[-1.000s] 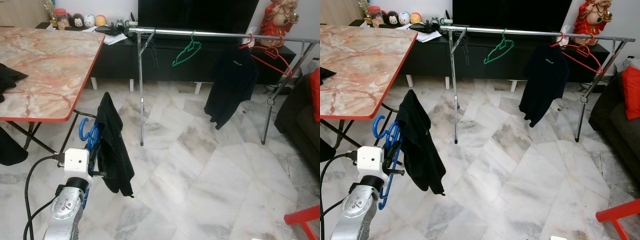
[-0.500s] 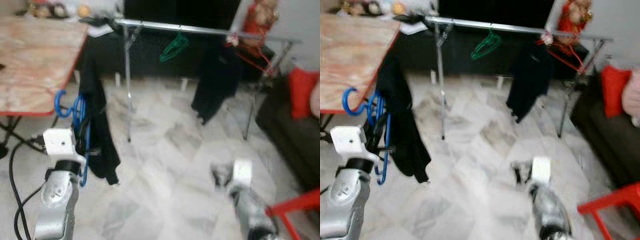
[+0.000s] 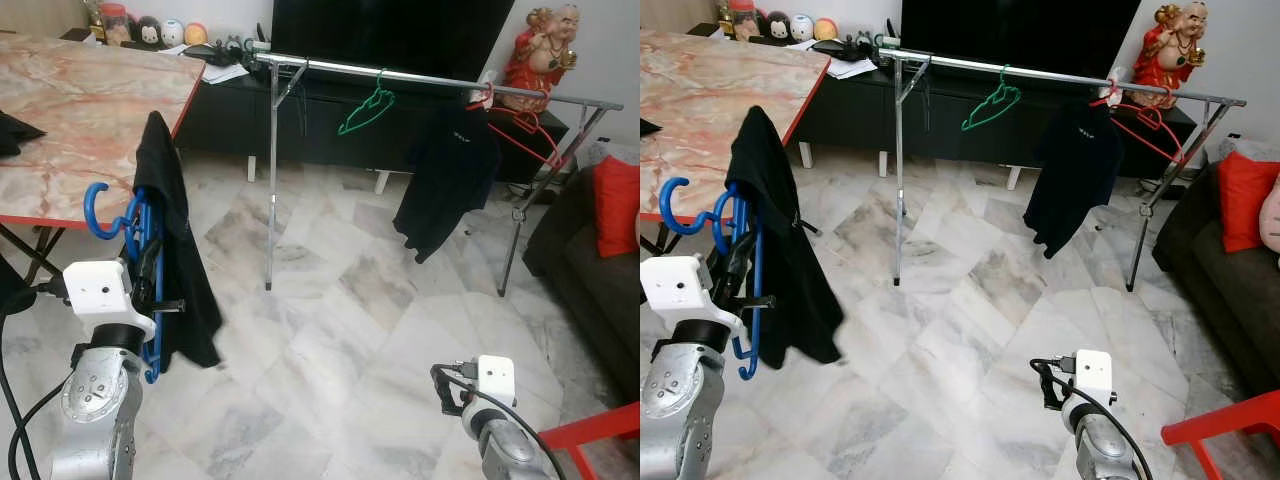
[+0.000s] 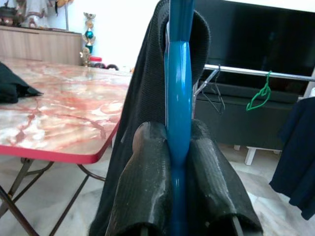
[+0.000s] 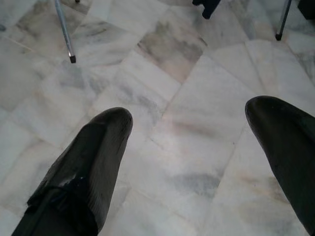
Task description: Hang hanger
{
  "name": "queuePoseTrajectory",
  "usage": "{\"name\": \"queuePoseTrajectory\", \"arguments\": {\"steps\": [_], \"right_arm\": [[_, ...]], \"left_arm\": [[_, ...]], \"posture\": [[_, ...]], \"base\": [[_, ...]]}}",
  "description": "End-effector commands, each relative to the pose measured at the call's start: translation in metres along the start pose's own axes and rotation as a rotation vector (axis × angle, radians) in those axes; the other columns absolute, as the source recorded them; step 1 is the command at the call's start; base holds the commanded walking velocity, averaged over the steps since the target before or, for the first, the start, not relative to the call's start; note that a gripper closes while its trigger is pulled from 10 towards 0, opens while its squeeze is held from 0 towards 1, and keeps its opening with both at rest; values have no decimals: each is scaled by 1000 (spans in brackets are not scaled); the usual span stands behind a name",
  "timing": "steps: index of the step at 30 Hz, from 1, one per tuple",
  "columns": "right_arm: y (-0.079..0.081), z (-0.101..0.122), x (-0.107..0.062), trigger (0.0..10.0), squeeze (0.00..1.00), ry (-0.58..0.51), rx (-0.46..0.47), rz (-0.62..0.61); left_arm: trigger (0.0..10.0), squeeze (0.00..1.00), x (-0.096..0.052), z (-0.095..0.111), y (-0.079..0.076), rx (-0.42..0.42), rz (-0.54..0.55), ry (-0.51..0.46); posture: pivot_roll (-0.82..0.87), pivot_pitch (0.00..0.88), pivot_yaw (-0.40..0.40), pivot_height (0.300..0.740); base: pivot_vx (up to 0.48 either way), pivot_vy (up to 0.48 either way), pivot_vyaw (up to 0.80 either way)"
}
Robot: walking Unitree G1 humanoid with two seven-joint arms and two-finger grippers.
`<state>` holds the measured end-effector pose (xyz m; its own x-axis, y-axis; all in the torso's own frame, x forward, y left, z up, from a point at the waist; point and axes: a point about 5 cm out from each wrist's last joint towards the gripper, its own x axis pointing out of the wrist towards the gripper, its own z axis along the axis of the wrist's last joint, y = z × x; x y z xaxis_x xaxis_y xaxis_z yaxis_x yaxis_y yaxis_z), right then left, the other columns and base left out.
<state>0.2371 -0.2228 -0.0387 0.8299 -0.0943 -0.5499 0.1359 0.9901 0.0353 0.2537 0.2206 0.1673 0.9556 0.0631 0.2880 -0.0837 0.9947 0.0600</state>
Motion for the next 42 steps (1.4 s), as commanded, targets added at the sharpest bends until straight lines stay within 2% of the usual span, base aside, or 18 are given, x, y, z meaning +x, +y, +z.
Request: {"name": "queuePoseTrajectory", "arguments": {"steps": [1, 3, 5, 17, 19, 21, 25, 26, 31, 38, 39, 40, 41, 42], "right_arm": [[-6, -13, -5, 10000, 0, 59, 15, -38], [-7, -18, -6, 10000, 0, 80, 21, -47], [-7, -30, -11, 10000, 0, 126, 60, -77], [11, -43, -15, 10000, 0, 135, 115, -74], [11, -42, -14, 10000, 0, 127, 115, -74], [6, -26, -9, 10000, 0, 64, 121, -77], [5, -12, -4, 10000, 0, -7, 129, -58], [6, 0, -2, 10000, 1000, -64, 133, -37], [11, 18, 3, 10000, 1000, -142, 88, -20], [18, 22, 3, 10000, 1000, -180, 79, -7], [19, 22, 3, 10000, 710, -184, 77, -7], [20, 22, 3, 10000, 710, -186, 75, -7], [20, 21, 2, 10000, 90, -189, 72, -8], [21, 21, 2, 10000, 90, -191, 69, -8]], "left_arm": [[10000, 0, 4, 16, -7, 5, -58, -60], [10000, 0, 4, 17, -9, 20, -89, -54], [10000, 0, 5, 15, -15, 49, -165, -31], [10000, 0, 11, 15, -17, 61, -223, -7], [10000, 0, 12, 14, -18, 59, -223, -6], [10000, 0, 12, 13, -21, 48, -228, -6], [10000, 0, 11, 12, -24, 40, -236, -2], [10000, 0, 9, 11, -26, 34, -242, 2], [10000, 0, 7, 9, -29, 25, -240, 9], [10000, 0, 3, 8, -30, 17, -239, 17], [10000, 0, 3, 8, -30, 17, -239, 18], [10000, 0, 3, 8, -30, 17, -240, 18], [10000, 0, 3, 8, -30, 16, -242, 19], [10000, 0, 3, 8, -31, 16, -243, 19]], "posture": [[89, 1, -162, 740], [97, 0, -155, 740], [116, 0, -135, 740], [146, 0, -62, 740], [145, 0, -62, 740], [140, 0, -60, 740], [130, 0, -60, 740], [121, 0, -64, 740], [119, 0, -80, 740], [117, 0, -81, 740], [116, 0, -80, 740], [116, 0, -80, 740], [114, 0, -79, 740], [114, 0, -79, 740]], "base": [[0, 0, 0], [0, 0, 0], [0, 0, 0], [0, 0, 0], [0, 0, 0], [0, 0, 0], [0, 0, 0], [0, 0, 0], [0, 0, 0], [0, 0, 0], [0, 0, 0], [0, 0, 0], [0, 0, 0], [0, 0, 0]]}}
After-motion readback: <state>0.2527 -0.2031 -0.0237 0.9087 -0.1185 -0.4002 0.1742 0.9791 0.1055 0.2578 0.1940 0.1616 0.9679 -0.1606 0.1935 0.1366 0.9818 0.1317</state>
